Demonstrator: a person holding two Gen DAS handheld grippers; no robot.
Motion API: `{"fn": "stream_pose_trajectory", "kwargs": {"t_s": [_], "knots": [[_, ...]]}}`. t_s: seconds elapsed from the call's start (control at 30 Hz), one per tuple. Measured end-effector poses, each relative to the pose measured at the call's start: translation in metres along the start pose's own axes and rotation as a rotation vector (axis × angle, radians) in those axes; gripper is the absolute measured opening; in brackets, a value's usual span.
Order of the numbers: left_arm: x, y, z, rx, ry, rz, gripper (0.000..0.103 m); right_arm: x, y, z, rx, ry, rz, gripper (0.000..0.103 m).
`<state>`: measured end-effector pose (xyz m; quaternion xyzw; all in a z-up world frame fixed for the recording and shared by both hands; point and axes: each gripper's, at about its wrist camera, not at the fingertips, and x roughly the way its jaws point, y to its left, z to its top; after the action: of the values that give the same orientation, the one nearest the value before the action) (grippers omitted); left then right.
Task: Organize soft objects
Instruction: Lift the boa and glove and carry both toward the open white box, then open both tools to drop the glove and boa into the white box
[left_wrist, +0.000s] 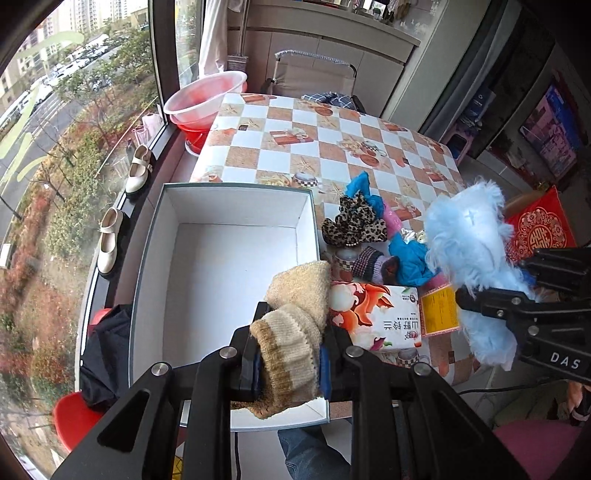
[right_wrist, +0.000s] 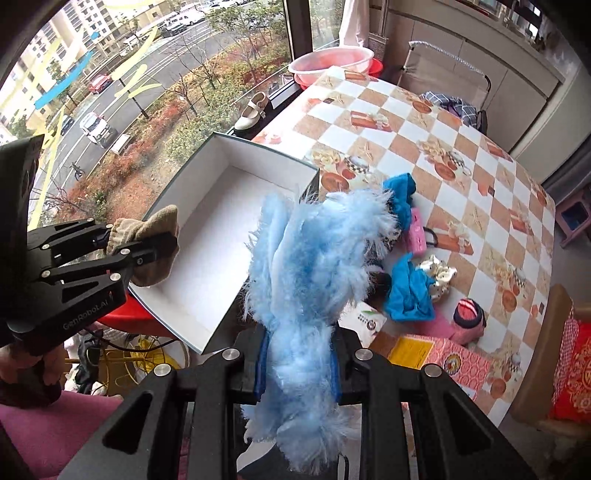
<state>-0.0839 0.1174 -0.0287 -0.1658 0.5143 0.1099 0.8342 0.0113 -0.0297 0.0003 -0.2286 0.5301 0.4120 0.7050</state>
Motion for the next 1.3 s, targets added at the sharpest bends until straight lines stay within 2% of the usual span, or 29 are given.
{"fn": "stream_pose_trajectory", "kwargs": {"t_s": [0.3,0.47,0.67,0.83,1.2,1.3], "knots": [[-0.017,0.012,0.007,-0.035,-0.075,0.026,0.025,-0.011,0.038,0.046,-0.124,-0.064,0.017,0.026],[-0.021,0.019,0.008,-0.075,-0.096,0.034,0.025,-0.011,0.046,0.045,-0.171,-0.066,0.017,0.026],[-0.027,0.027,0.005,-0.131,-0.136,0.047,0.025,-0.008,0.033,0.044,-0.125,-0.054,0.037,0.026],[-0.011,0.037,-0.005,-0.194,-0.072,0.073,0.025,0.010,0.036,0.041,-0.136,0.005,0.063,0.026],[0.027,0.048,-0.027,-0.239,0.094,0.156,0.025,0.070,0.064,0.056,-0.164,0.125,0.175,0.026],[0.033,0.056,-0.030,-0.259,0.116,0.154,0.025,0.081,0.070,0.060,-0.154,0.147,0.199,0.026]]}}
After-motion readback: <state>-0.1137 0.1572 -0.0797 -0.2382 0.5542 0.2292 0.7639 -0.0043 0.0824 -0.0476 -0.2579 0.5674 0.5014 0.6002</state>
